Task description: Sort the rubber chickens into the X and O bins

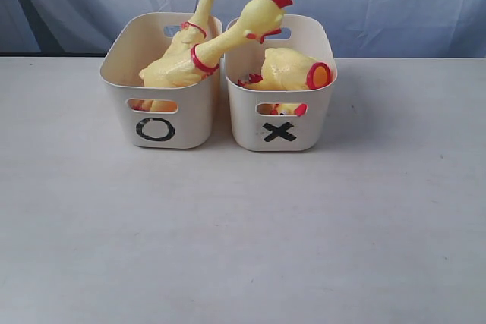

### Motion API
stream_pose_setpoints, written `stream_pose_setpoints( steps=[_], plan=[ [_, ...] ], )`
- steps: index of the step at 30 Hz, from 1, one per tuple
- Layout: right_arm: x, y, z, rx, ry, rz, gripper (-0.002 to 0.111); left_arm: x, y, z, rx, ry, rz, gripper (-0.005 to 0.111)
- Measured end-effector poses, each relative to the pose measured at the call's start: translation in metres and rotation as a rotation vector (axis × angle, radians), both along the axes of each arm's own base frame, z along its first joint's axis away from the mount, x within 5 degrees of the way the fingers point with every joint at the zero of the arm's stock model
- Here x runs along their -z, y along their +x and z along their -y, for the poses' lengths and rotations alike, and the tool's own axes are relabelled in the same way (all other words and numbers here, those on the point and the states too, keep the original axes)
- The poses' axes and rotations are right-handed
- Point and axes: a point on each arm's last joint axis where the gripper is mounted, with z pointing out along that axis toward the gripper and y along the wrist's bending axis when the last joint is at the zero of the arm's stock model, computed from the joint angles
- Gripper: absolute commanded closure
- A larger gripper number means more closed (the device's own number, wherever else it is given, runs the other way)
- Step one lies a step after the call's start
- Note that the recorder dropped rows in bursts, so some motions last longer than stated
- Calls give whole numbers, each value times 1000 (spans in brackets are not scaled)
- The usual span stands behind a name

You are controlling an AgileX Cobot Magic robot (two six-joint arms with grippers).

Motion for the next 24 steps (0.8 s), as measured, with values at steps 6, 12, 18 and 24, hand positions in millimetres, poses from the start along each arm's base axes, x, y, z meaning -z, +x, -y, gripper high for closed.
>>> stream_pose_setpoints(
  steps=[6,12,18,24],
  plan=[
    [11,-54,1,9,16,142,109,2,-24,0,-9,-1,88,107],
    [25,-94,2,8,21,254,109,5,-41,1,-35,1,146,107],
    [28,-104,2,10,23,290,109,5,-41,1,-37,1,146,107],
    [28,-105,2,14,22,299,109,5,-41,1,-37,1,146,107]
  ],
)
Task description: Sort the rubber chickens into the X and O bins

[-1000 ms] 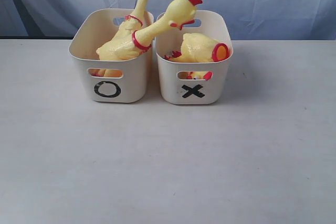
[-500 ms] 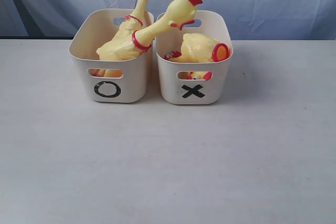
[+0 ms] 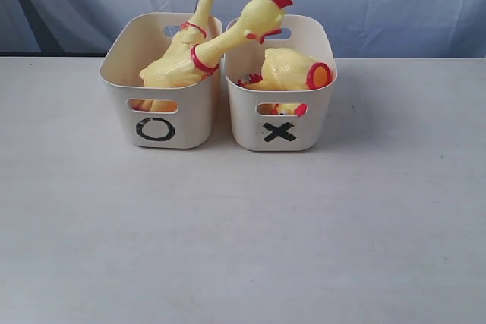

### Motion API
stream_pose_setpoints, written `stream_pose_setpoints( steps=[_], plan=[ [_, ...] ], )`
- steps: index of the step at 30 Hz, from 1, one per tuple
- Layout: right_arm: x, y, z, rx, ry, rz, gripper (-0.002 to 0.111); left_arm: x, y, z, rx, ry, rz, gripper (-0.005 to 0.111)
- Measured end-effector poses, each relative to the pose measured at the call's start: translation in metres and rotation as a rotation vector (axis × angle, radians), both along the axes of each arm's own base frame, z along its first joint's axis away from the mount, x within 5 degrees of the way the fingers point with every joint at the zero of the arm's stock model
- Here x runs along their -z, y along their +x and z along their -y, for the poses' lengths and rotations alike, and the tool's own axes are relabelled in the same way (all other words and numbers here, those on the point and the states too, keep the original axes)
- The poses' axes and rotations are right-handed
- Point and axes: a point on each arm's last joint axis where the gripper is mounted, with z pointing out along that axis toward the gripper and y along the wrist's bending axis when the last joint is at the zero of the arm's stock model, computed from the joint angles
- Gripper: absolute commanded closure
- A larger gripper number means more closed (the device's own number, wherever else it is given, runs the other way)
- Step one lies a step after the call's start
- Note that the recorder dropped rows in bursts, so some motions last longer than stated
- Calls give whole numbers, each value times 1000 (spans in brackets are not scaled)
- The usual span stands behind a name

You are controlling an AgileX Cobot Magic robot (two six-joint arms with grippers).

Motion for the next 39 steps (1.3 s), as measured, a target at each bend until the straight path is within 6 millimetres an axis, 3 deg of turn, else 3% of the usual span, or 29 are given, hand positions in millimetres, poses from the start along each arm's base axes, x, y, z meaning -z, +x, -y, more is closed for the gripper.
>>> stream_pose_setpoints(
  steps=[14,20,30,35,39],
  plan=[
    [0,0,0,-13,5,-5,109,0,0,0,0,0,0,107],
    [6,11,-2,-64,21,-89,109,3,5,2,31,-8,6,107],
    [36,74,-3,-7,11,-55,109,-8,15,23,296,22,394,107],
    [70,117,-4,3,1,-134,109,-2,21,30,362,85,546,107],
    [111,151,-5,4,-1,-223,109,17,36,32,378,109,525,107]
  ],
)
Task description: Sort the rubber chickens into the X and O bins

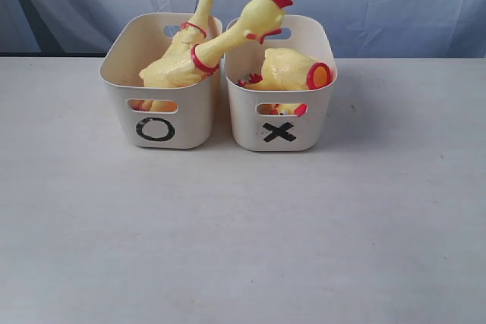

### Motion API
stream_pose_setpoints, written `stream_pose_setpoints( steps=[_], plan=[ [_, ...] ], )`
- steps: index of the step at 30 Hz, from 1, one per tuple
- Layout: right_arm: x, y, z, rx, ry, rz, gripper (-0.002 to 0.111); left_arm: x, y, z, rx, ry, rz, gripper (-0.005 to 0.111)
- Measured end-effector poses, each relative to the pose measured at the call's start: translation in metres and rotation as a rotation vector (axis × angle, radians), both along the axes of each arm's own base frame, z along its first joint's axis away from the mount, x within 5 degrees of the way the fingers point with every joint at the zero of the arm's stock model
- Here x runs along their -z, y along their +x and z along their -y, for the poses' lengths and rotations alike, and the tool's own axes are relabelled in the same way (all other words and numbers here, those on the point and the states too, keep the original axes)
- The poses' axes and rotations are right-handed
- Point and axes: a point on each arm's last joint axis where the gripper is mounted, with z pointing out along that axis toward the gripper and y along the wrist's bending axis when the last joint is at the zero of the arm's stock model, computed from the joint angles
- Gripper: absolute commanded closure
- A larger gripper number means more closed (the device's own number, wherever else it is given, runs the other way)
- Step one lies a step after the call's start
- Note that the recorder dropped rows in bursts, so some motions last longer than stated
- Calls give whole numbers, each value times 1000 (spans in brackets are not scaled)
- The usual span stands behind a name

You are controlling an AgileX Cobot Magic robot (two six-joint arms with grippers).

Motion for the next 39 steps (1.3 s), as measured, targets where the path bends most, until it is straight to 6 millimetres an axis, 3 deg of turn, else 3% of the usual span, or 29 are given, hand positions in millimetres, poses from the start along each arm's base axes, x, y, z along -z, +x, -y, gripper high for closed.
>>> stream_pose_setpoints(
  steps=[5,10,22,30,39],
  plan=[
    [59,34,-1,1,-2,-94,109,32,22,0,8,4,-92,107],
    [107,50,-3,9,-43,-183,109,66,40,-1,28,-35,-194,107],
    [116,55,-5,19,-88,-257,109,133,64,-1,65,-66,-430,107],
    [124,59,-4,23,-90,-353,109,141,67,-3,43,-72,-515,107],
    [147,66,-2,20,-68,-618,109,157,71,-6,-36,-26,-692,107]
  ],
)
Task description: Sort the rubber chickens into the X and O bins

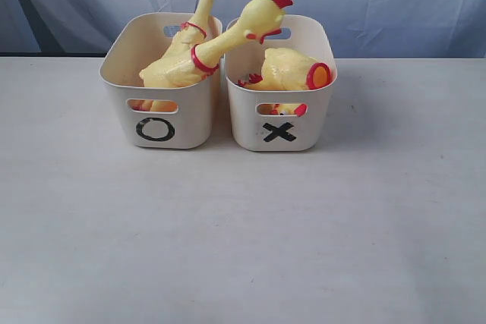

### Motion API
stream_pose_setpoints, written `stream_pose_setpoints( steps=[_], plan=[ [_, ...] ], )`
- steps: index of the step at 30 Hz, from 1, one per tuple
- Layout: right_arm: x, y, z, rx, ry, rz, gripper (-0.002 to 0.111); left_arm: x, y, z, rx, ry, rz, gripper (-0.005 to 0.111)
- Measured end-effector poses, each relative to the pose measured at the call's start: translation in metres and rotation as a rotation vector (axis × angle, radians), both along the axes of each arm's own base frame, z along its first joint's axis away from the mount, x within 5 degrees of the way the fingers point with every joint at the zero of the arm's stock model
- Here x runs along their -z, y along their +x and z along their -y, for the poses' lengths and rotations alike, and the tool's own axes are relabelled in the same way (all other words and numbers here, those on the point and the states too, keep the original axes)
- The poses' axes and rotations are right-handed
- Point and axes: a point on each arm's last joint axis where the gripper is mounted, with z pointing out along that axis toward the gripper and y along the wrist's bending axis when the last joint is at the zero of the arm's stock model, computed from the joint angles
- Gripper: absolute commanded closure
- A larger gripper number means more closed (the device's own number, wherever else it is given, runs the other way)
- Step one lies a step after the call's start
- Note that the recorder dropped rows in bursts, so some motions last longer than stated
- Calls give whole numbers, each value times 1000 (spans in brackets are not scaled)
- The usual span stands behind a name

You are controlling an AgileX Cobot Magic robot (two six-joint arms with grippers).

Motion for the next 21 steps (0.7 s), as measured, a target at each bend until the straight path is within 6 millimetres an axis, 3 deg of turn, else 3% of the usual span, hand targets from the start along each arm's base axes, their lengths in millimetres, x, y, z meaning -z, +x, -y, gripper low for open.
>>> stream_pose_setpoints(
  steps=[10,21],
  plan=[
    [34,0,1,13,5,-361,109,26,0,-8,-90,-3,-282,107],
    [37,-1,1,13,11,-397,109,27,-1,-10,-129,-8,-293,107]
  ],
)
